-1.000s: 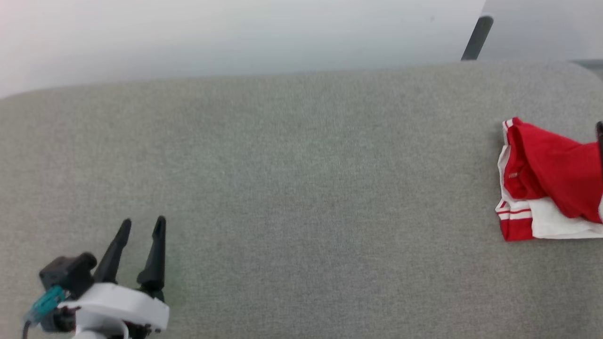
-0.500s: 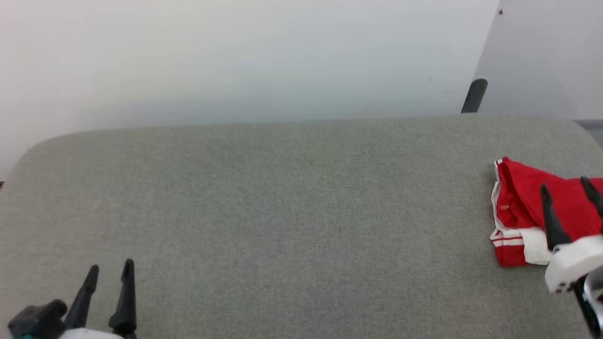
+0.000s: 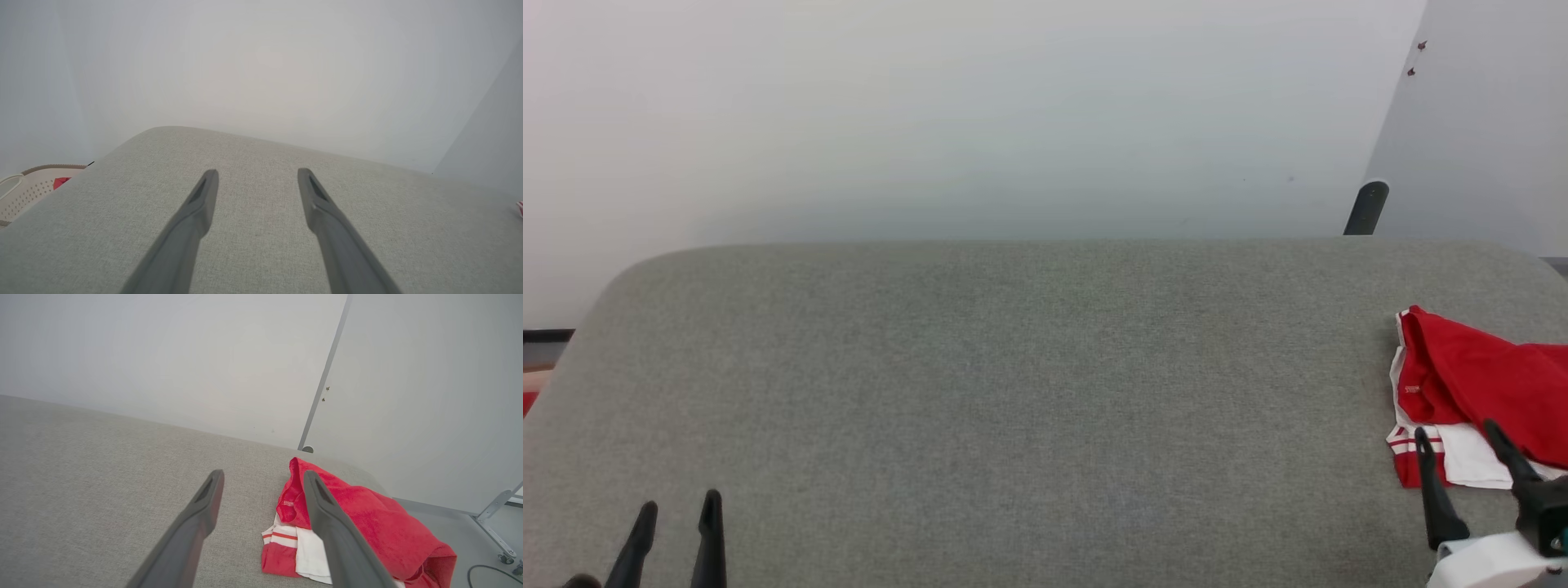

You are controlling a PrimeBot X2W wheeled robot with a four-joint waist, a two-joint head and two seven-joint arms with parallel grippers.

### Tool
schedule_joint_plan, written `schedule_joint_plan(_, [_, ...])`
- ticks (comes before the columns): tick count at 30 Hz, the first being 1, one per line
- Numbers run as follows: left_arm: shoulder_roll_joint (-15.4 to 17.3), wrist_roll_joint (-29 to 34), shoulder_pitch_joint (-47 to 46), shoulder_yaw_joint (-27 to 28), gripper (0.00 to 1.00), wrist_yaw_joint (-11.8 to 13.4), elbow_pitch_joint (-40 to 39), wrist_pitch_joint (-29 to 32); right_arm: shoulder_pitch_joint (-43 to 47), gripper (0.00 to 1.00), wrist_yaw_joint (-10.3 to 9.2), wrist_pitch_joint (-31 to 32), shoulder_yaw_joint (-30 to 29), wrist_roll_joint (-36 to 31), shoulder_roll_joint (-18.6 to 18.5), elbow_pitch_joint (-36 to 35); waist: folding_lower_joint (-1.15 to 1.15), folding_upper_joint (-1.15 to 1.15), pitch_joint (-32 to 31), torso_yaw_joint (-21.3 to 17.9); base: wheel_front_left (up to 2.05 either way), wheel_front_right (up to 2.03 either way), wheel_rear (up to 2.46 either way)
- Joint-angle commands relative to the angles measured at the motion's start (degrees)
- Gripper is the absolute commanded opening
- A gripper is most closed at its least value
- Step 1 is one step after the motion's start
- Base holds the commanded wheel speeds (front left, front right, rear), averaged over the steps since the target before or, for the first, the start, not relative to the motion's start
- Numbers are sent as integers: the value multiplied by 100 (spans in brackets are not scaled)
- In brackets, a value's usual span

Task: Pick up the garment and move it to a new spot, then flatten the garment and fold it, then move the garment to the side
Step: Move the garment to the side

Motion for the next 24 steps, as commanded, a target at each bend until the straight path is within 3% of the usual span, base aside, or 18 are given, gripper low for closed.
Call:
schedule_joint_plan(1, [-3, 50, 60, 34, 100, -30, -13, 9, 65, 100, -9, -26, 2, -45, 23, -46, 0, 0, -10, -14, 0, 0, 0])
schedule_joint_plan(10, [-185, 245, 225, 275, 100, -242, -23, 8, 565, 100, -8, -44, 98, -196, 331, -516, 0, 0, -78, -31, 0, 0, 0])
schedule_joint_plan(24, [-219, 434, 312, 380, 100, -401, 73, 8, 898, 100, -9, -285, 202, -436, 496, -850, 0, 0, -113, -36, 0, 0, 0])
